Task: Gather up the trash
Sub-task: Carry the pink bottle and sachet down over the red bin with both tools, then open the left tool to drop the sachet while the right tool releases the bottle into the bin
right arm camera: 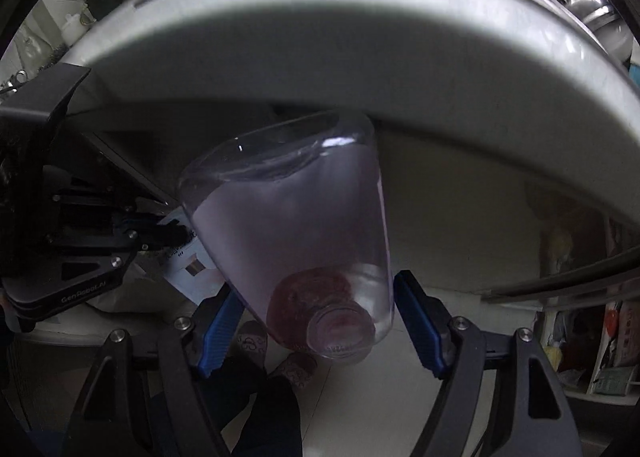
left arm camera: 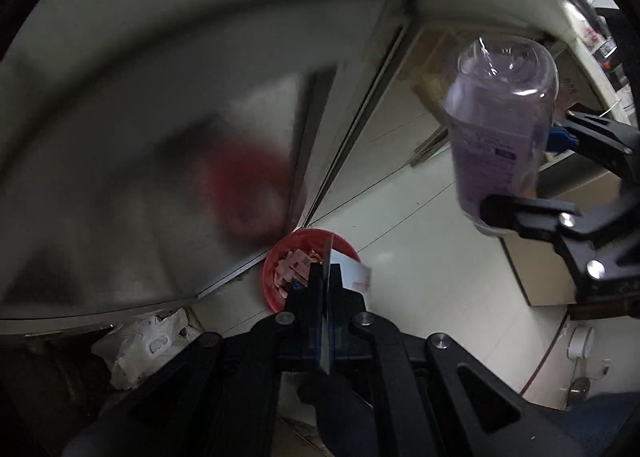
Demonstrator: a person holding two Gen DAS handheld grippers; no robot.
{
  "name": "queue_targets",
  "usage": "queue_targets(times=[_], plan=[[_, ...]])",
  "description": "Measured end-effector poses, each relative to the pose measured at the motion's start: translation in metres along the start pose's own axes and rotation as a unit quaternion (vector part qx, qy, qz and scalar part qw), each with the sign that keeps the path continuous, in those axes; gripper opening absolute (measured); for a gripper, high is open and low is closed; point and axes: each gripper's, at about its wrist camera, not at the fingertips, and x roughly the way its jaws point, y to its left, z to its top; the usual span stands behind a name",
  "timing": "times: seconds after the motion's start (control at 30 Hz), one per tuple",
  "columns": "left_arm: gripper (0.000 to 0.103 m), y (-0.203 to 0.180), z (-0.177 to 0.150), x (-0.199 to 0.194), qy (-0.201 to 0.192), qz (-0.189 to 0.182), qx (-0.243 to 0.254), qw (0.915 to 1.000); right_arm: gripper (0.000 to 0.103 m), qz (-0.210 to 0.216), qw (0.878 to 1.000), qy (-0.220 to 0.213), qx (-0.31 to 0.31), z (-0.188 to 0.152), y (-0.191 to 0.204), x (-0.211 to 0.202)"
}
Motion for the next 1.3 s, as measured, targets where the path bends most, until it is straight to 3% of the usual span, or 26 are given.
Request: queue_targets(times=[0.33,0.4,0.47,0.77,1.0,1.3], plan=[[0.002,-0.003,-0.014,0.049,0.022,-0.008,0.003,0.9997,0.072,-0.007,0.999,0.026,0.025,-0.029,-0.009,0.027],[0.007,-0.004,-0.013,0.050,0.024,-0.008,0.004,0.9997,0.072,-0.008,0.999,0.024,0.028,-0.029,-0.007,0.026],[0.025,-0.005,-0.014,0.046,0.021,-0.008,0.003,0.9997,0.072,-0.007,0.999,0.024,0.033,-0.027,0.000,0.023],[0.070,-0.018,-0.020,0.006,-0.009,0.001,0.013,0.9999,0.072,-0.004,1.000,0.005,0.030,-0.033,0.007,-0.002],[0.074,-0.021,-0.021,-0.026,-0.014,0.006,0.008,0.9999,0.072,0.002,1.000,-0.005,0.023,-0.033,0.015,-0.021],[0.074,-0.009,-0.030,-0.046,-0.008,0.030,-0.015,0.9994,0.072,0.021,1.000,0.009,-0.007,-0.036,0.018,-0.002]])
